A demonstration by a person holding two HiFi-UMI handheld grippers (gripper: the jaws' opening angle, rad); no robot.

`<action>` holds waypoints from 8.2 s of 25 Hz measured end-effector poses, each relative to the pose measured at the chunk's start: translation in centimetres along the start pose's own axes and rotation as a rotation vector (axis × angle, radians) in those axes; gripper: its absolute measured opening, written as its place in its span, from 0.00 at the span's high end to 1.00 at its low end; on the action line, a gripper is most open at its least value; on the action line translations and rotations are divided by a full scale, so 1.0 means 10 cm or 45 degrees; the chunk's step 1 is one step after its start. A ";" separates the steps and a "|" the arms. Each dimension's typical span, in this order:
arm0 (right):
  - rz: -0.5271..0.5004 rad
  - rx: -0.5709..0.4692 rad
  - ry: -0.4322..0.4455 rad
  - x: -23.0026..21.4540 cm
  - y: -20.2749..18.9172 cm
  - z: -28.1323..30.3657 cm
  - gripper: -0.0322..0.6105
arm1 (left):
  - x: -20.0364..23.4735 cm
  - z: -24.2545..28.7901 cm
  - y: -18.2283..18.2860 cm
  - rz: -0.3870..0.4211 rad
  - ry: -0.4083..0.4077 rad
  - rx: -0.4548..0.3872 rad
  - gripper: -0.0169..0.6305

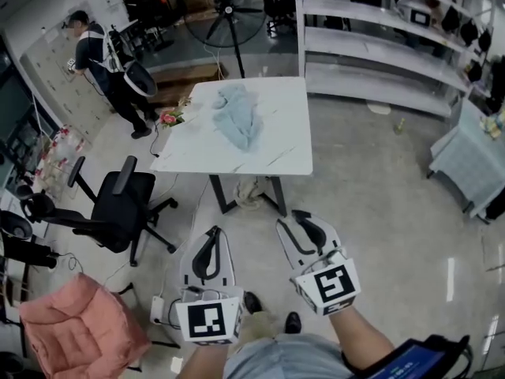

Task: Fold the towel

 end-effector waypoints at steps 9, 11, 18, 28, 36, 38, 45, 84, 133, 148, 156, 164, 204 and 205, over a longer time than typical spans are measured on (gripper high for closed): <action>0.039 0.092 0.050 -0.29 -0.26 0.75 0.71 | 0.37 0.70 -0.32 -0.065 0.039 0.074 0.96; 0.050 0.111 0.053 -0.37 -0.32 1.00 0.71 | 0.51 0.94 -0.39 -0.071 0.036 0.089 0.96; 0.088 0.173 0.042 -0.63 -0.41 1.85 0.72 | 0.96 1.75 -0.49 -0.083 -0.001 0.108 0.96; 0.027 0.125 -0.044 -1.01 -0.13 2.65 0.75 | 1.37 2.63 -0.28 -0.065 -0.086 0.005 0.96; 0.000 0.092 -0.117 -1.25 -0.08 2.94 0.76 | 1.46 3.09 -0.27 -0.044 -0.161 -0.031 0.96; 0.003 0.097 -0.128 -1.30 -0.10 2.97 0.76 | 1.46 3.17 -0.29 -0.041 -0.173 -0.026 0.96; 0.044 0.133 -0.131 -1.52 -0.26 3.12 0.76 | 1.39 3.44 -0.45 -0.018 -0.200 0.036 0.96; 0.372 0.827 0.300 -2.97 -2.41 5.25 0.73 | 1.50 5.86 -1.76 -0.007 0.072 0.478 0.96; 0.007 0.873 0.774 -0.87 -2.21 5.21 0.64 | 2.31 4.65 -2.32 -0.076 0.144 0.537 0.96; 0.018 0.895 0.707 -1.37 -2.25 4.28 0.66 | 2.24 5.20 -3.17 -0.144 0.053 0.935 0.72; -0.039 0.996 0.628 -1.34 -2.50 4.13 0.81 | 2.30 5.24 -3.32 -0.012 0.071 1.053 0.89; -0.015 0.988 0.591 -1.33 -2.50 4.05 0.90 | 2.37 5.04 -3.28 -0.043 0.101 0.998 0.93; 0.182 0.873 0.666 -0.77 -2.38 3.56 0.68 | 2.56 3.81 -3.11 -0.096 0.161 0.929 0.74; 0.205 0.848 0.649 -0.79 -2.32 3.57 0.68 | 2.57 3.80 -3.05 -0.100 0.163 0.911 0.74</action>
Point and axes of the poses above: the fingertips, and each gripper's own axes: z forward along the fingers, x to its left, y out of its top, the point moved 4 cm from there along -z, backward along the fingers, and after that the axes turned 13 degrees about y, right-handed, at the moved point
